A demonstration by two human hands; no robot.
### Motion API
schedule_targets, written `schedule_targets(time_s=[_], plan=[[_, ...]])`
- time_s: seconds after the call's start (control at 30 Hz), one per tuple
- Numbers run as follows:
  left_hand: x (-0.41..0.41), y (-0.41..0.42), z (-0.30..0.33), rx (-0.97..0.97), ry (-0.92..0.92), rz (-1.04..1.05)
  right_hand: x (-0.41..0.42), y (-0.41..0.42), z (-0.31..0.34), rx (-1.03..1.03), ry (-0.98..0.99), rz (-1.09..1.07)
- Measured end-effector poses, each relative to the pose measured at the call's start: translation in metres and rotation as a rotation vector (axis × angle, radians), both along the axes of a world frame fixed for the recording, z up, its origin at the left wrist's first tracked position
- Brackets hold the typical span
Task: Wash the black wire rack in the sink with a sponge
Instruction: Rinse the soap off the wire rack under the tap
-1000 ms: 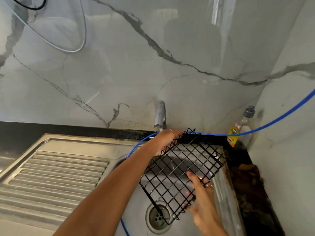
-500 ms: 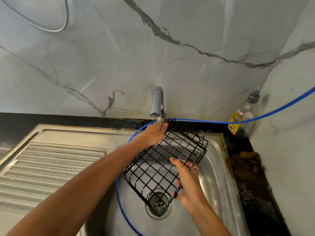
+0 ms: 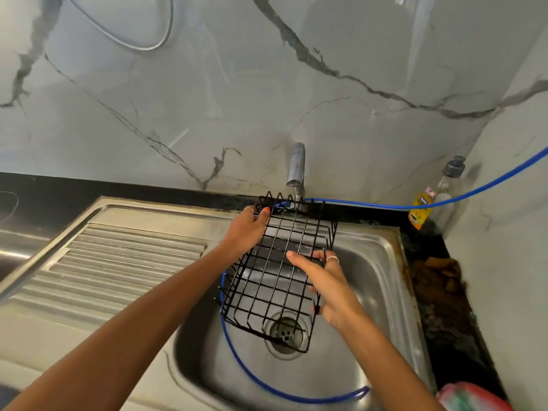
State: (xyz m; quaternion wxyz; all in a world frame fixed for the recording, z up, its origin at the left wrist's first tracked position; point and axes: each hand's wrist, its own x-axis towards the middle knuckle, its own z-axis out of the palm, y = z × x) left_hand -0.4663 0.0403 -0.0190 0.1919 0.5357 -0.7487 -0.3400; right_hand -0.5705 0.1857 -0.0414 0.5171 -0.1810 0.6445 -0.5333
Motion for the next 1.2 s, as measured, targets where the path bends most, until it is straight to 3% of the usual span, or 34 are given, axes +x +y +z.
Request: schedule_targets(time_s=[0.3, 0.43, 0.63, 0.77, 0.9, 1.0, 1.13, 1.2], plan=[[0.023, 0.005, -0.002, 0.283, 0.433, 0.487, -0.020, -0.036, 0.026, -0.053, 0.264, 0.184], [0.027, 0.006, -0.001, 0.504, 0.643, 0.595, -0.033, -0.047, 0.034, -0.006, 0.392, 0.350], [0.029, 0.011, 0.006, 0.741, 0.821, 0.609, -0.060, -0.066, 0.038, 0.026, 0.408, 0.494], [0.033, 0.020, -0.004, 0.812, 0.726, 0.574, -0.073, -0.076, 0.039, 0.034, 0.427, 0.598], [0.031, 0.029, -0.021, 0.822, 0.836, 0.618, -0.080, -0.085, 0.040, 0.061, 0.447, 0.710], [0.029, 0.029, -0.036, 0.765, 0.835, 0.699, -0.075, -0.091, 0.046, 0.078, 0.594, 0.789], [0.021, 0.042, -0.031, 0.717, 0.847, 0.817, -0.063, -0.105, 0.055, -0.029, 0.905, 0.664], [0.019, 0.047, -0.032, 0.689, 0.835, 0.855, -0.059, -0.113, 0.058, -0.090, 0.878, 0.605]])
